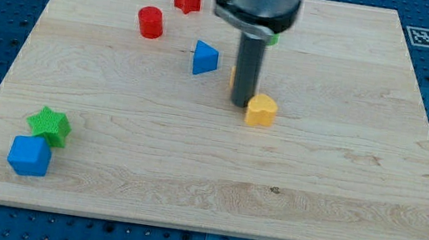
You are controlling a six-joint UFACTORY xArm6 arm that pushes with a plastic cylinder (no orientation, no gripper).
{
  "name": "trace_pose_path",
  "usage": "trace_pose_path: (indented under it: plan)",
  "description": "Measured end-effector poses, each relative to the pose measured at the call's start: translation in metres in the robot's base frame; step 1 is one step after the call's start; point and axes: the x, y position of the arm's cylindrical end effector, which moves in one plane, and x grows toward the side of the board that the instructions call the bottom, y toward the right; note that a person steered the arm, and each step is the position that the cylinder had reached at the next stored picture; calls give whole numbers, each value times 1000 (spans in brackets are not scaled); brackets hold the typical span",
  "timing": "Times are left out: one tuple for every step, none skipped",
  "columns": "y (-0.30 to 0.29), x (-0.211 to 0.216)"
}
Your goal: Push blue triangle towards center left
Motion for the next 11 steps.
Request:
trace_pose_path:
  plan:
    - [35,-16]
    - [48,-48]
    - [55,-65]
    - [39,-77]
    - [-7,-77]
    - [-53,-77]
    - [-55,-78]
    - [-66,-78]
    - [-85,-78]
    - [-97,-78]
    - [-99,-63]
